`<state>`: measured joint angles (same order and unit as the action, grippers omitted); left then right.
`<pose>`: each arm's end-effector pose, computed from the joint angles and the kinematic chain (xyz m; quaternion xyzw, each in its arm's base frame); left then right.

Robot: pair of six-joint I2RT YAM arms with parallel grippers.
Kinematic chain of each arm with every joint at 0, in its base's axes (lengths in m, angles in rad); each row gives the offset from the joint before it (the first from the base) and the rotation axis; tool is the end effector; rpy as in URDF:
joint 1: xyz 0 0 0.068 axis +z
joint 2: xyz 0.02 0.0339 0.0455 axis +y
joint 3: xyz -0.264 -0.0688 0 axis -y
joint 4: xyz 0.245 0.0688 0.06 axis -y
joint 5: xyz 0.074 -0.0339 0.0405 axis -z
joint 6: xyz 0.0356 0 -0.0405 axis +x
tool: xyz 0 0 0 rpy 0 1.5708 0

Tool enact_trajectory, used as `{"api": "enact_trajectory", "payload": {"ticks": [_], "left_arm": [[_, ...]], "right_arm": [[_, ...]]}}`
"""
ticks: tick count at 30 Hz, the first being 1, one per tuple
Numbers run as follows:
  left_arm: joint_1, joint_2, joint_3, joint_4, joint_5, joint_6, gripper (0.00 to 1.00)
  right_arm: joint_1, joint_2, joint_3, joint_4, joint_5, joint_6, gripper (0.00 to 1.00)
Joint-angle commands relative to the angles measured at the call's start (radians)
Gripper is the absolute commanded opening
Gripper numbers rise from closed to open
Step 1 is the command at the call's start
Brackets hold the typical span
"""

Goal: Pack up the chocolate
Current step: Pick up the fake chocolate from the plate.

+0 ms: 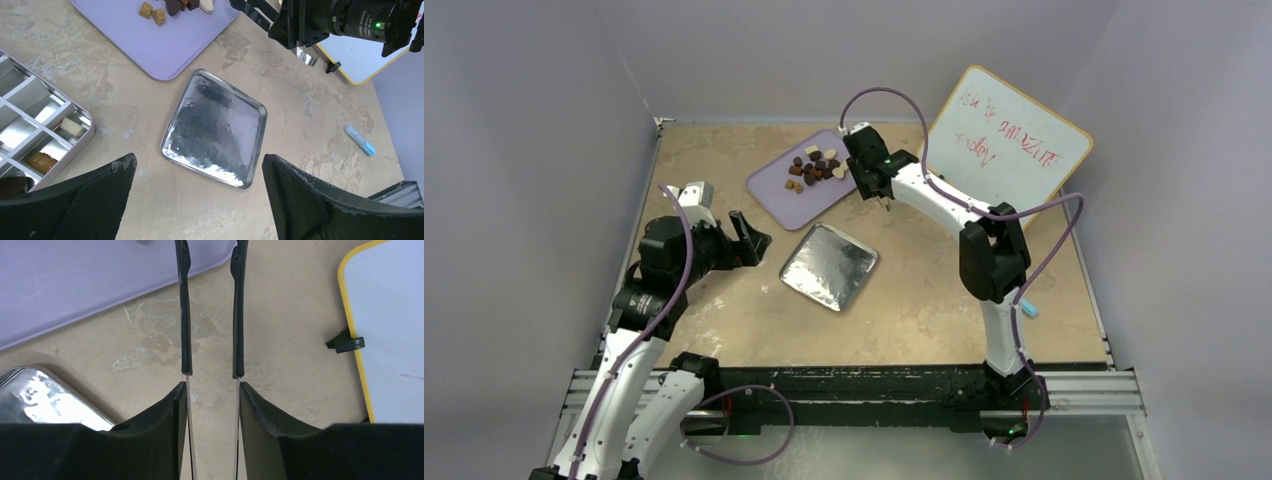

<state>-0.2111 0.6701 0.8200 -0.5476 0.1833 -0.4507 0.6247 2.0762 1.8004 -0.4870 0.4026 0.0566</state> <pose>0.1423 -0.0371 0.3312 -0.0488 0.8295 -0.2512 0.4965 0.3951 0.2677 0.2617 -0.1770 0.8869 -0.0446 0.4244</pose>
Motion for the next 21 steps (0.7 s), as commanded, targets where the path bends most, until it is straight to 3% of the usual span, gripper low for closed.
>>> {"api": "enact_trajectory", "payload": {"ticks": [1,21], "left_arm": [[-0.009,-0.004,-0.001,0.011,0.003,0.017,0.96],[-0.017,0.001,-0.004,0.019,0.011,0.010,0.96]], "right_arm": [[-0.016,0.005,0.065,-0.005,0.019,-0.006,0.43],[-0.085,0.070,0.122,0.026,-0.108,-0.033,0.43]]}}
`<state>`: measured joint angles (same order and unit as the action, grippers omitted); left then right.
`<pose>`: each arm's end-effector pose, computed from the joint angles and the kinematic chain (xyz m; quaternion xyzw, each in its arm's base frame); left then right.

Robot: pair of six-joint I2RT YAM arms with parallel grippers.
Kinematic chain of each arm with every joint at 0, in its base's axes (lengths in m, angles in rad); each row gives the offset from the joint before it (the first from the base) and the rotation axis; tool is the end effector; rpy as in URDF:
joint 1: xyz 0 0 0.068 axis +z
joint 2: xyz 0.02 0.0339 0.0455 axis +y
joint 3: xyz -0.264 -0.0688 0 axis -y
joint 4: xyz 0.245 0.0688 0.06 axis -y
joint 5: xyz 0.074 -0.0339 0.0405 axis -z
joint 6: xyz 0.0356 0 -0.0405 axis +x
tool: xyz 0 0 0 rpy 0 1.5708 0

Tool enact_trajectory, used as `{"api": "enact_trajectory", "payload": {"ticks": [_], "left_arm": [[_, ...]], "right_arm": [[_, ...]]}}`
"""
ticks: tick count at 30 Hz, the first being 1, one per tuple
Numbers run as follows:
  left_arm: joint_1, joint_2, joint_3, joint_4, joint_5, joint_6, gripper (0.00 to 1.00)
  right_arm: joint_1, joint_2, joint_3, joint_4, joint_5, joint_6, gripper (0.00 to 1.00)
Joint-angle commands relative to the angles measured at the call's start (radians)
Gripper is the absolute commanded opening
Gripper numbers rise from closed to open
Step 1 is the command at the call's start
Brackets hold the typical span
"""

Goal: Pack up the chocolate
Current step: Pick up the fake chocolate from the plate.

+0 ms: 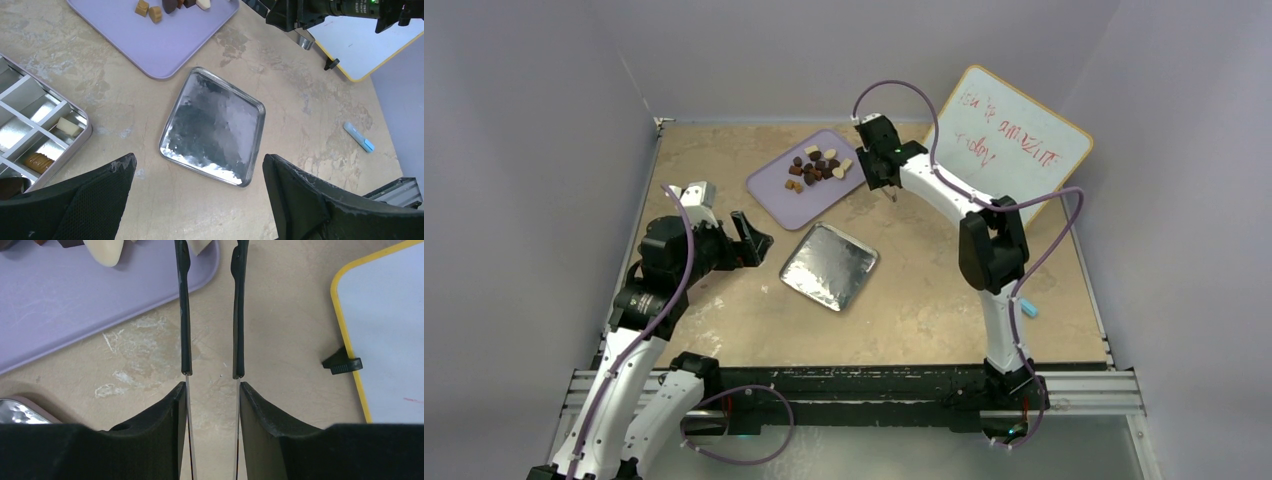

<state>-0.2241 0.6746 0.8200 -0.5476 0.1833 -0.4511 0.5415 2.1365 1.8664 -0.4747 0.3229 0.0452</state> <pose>0.1427 -0.0392 0.3306 -0.0439 0.8310 -0.2540 0.4930 0.4282 0.2444 0.2558 -0.1595 0.8922 -0.0264 0.4218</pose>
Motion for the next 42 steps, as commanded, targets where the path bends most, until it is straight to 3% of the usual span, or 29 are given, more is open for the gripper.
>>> {"api": "enact_trajectory", "payload": {"ticks": [1,17,42], "left_arm": [[-0.004,-0.003,-0.005,0.018,0.011,0.011,0.96],[-0.006,-0.009,-0.006,0.017,0.005,0.009,0.96],[-0.006,-0.003,-0.005,0.017,0.008,0.009,0.96]], "right_arm": [[-0.003,0.016,0.062,0.012,-0.033,-0.023,0.43],[-0.005,0.050,0.107,0.003,-0.087,-0.041,0.36],[-0.003,0.070,0.145,-0.002,0.018,-0.131,0.33]]}}
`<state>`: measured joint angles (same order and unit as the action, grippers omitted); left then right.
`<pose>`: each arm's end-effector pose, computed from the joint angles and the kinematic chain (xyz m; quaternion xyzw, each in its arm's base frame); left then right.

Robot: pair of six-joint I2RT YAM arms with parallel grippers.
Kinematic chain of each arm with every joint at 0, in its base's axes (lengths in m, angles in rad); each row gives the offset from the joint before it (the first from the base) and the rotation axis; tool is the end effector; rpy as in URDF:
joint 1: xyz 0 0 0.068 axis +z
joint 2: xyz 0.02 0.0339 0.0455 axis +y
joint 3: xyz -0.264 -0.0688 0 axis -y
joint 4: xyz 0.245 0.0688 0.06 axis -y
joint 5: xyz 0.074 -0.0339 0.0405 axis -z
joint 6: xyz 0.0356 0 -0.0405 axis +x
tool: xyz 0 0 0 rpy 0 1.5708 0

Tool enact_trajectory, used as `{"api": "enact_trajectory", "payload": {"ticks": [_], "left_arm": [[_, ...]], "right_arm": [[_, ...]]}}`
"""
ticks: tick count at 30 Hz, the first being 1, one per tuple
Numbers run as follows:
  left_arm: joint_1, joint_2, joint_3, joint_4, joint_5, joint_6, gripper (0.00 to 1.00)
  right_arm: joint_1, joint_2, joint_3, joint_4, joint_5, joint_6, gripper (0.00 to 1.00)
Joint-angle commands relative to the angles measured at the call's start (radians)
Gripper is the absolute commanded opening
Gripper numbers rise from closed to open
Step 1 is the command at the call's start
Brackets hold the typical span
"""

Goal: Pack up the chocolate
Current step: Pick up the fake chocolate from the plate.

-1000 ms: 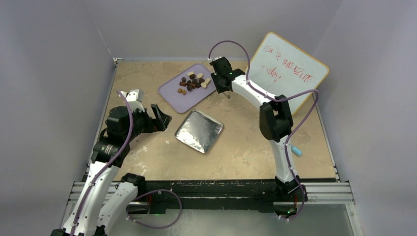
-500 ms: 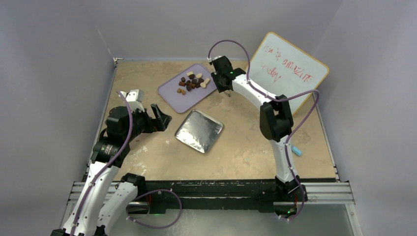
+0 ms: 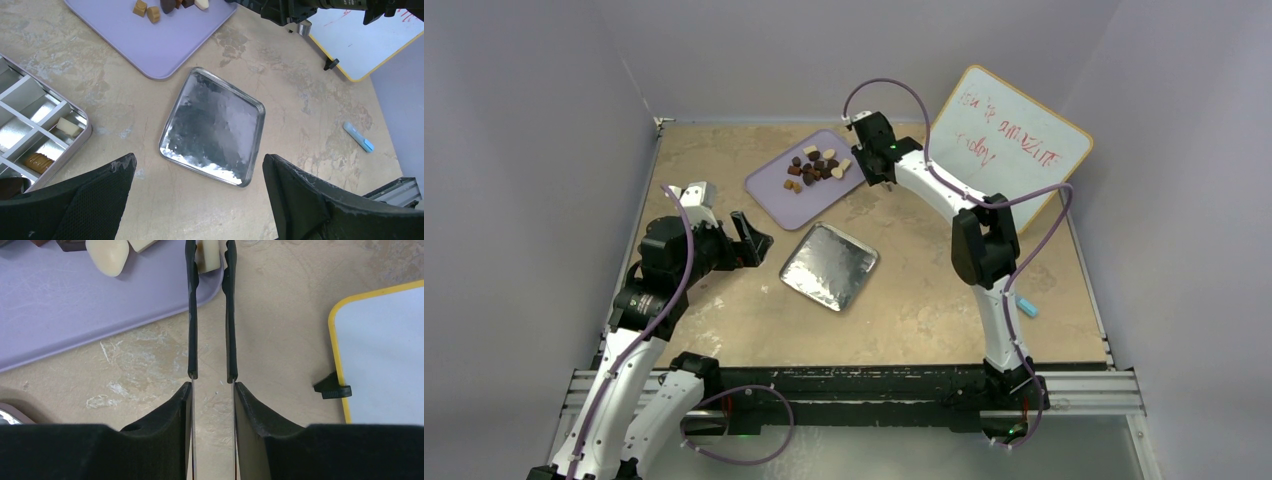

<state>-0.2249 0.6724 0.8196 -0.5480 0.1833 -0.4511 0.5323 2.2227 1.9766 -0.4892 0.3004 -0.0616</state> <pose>0.1422 -0.0392 0.3307 -0.0435 0.8306 -0.2543 0.4935 0.4469 0.2510 0.2494 -0.2064 0.8819 -0.0395 0.4220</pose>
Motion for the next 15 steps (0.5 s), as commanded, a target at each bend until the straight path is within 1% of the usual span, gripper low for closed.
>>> {"api": "enact_trajectory", "payload": {"ticks": [1,5,7,9,13,15], "left_arm": [[-0.006,-0.001,-0.006,0.017,0.008,0.010,0.96],[-0.006,-0.001,-0.006,0.016,0.008,0.011,0.96],[-0.007,0.000,-0.006,0.016,0.008,0.011,0.96],[-0.007,0.001,-0.006,0.017,0.008,0.011,0.96],[-0.007,0.001,-0.006,0.016,0.008,0.011,0.96],[-0.007,0.003,-0.005,0.017,0.008,0.011,0.96]], "right_arm": [[0.006,-0.017,0.034,0.012,0.044,-0.026,0.33],[0.005,-0.018,0.034,0.009,0.055,-0.031,0.33],[0.007,-0.021,0.033,0.010,0.059,-0.035,0.36],[0.006,-0.020,0.031,0.013,0.059,-0.042,0.37],[0.006,-0.023,0.029,0.014,0.063,-0.047,0.35],[0.006,-0.024,0.028,0.013,0.064,-0.049,0.32]]}}
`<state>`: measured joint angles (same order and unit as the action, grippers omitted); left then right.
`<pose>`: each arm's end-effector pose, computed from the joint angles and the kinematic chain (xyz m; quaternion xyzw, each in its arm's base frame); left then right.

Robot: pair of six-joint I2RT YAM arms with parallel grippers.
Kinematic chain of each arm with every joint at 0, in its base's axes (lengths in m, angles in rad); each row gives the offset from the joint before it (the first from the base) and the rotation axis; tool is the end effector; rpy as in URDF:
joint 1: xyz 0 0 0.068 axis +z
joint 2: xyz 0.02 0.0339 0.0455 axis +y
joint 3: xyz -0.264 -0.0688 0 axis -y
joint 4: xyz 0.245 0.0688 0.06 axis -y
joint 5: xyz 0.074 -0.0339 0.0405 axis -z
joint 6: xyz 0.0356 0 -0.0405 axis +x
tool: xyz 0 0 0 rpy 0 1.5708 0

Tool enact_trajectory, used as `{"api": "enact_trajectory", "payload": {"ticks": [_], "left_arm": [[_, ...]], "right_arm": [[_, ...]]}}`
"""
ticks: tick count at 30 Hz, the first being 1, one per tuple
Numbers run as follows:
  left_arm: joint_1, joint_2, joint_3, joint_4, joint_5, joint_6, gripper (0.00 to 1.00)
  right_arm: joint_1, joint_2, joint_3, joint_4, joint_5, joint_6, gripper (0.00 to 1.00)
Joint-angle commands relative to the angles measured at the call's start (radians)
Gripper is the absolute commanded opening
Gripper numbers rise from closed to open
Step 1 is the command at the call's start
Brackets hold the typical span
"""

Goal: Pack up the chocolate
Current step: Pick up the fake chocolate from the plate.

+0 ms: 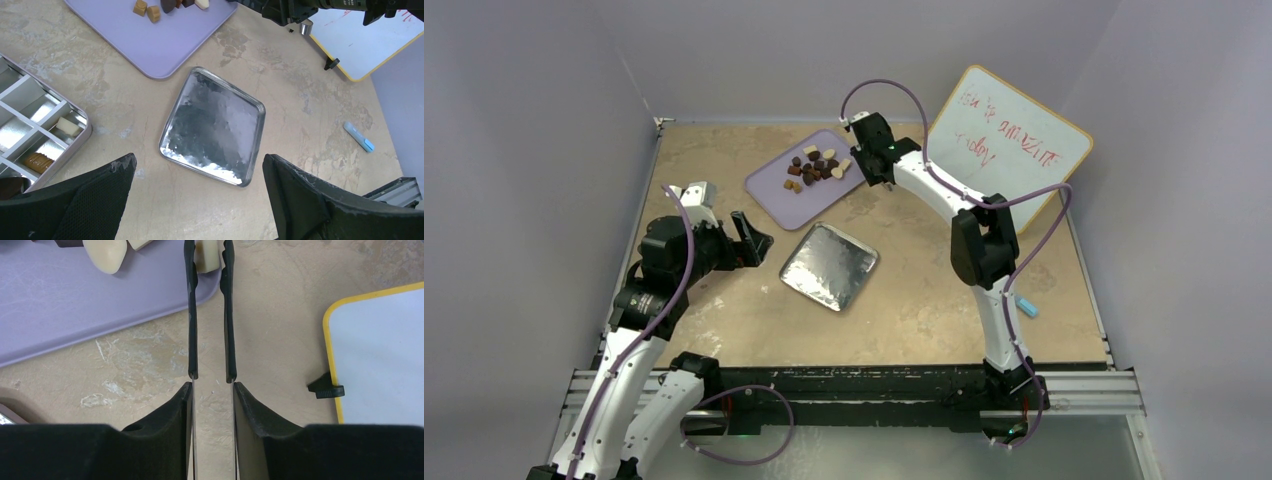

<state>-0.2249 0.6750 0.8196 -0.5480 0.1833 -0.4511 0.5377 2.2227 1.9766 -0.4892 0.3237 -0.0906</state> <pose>0.1428 -0.0393 0.3304 -0.0437 0.8313 -0.2540 0.4924 0.4458 0.2527 0.2496 -0.2166 0.8781 -0.0549 0.4231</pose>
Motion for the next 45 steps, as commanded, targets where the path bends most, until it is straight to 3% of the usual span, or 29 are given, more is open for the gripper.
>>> {"api": "enact_trajectory", "payload": {"ticks": [1,3,8,16,22,26,32,37,45], "left_arm": [[-0.007,0.001,-0.005,0.017,0.008,0.010,0.96],[-0.007,0.001,-0.005,0.017,0.008,0.011,0.96],[-0.007,0.000,-0.006,0.016,0.007,0.011,0.96],[-0.007,-0.002,-0.008,0.014,0.004,0.011,0.96],[-0.008,0.001,-0.006,0.013,0.005,0.011,0.96],[-0.008,-0.001,-0.006,0.015,0.004,0.011,0.96],[-0.010,-0.006,-0.006,0.013,-0.002,0.011,0.96],[-0.010,-0.005,-0.006,0.011,-0.009,0.012,0.96],[-0.010,-0.007,-0.004,0.009,-0.019,0.012,0.96]], "right_arm": [[0.000,-0.024,0.028,0.012,0.040,-0.022,0.31],[0.001,-0.029,0.027,0.012,0.048,-0.026,0.30],[0.006,-0.041,0.015,0.021,0.070,-0.043,0.40],[0.006,-0.046,0.007,0.021,0.052,-0.063,0.25],[0.016,-0.052,0.017,0.022,0.085,-0.074,0.32],[0.022,-0.055,0.033,0.005,0.080,-0.082,0.21],[0.038,-0.093,0.004,0.020,0.078,-0.078,0.20],[0.044,-0.120,-0.024,0.026,0.048,-0.056,0.13],[0.056,-0.183,-0.157,0.076,-0.015,0.014,0.11]]}}
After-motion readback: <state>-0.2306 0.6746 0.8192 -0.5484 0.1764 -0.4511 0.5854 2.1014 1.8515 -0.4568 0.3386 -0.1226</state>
